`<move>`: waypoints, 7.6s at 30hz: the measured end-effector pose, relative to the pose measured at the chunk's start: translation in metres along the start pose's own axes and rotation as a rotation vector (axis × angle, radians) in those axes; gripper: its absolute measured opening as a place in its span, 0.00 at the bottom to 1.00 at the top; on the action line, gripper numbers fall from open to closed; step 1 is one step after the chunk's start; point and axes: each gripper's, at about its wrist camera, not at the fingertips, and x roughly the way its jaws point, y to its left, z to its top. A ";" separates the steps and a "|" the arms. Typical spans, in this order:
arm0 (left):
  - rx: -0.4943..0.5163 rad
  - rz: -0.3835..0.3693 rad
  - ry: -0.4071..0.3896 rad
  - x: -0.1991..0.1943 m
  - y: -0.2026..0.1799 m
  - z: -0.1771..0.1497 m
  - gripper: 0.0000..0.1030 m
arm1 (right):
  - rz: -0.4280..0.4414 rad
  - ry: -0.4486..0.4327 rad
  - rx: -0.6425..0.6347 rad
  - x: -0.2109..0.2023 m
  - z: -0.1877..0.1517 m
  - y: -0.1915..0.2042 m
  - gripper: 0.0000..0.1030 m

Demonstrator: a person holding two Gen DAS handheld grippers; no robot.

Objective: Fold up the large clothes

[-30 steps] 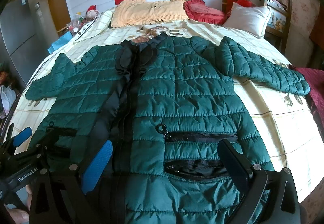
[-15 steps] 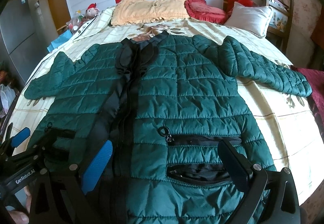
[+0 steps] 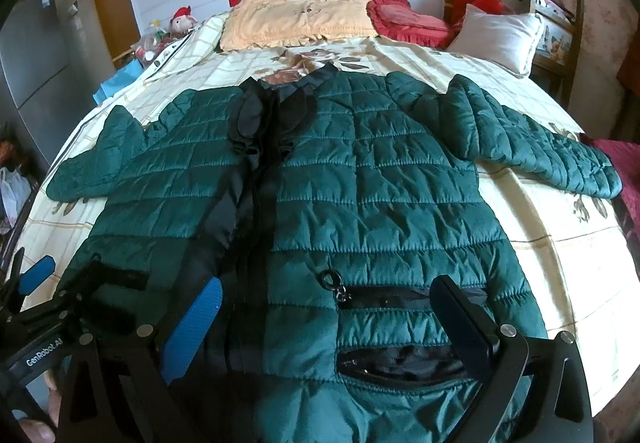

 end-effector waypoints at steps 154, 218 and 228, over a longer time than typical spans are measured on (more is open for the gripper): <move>-0.282 -0.074 0.030 0.039 0.132 0.072 0.68 | 0.367 0.061 -0.012 0.056 0.079 0.057 1.00; -0.155 0.017 0.096 0.075 0.083 0.081 0.68 | 0.053 -0.091 0.153 0.102 0.153 -0.084 0.05; -0.131 0.022 0.094 0.097 0.058 0.111 0.68 | -0.020 -0.046 0.168 0.108 0.136 -0.099 0.55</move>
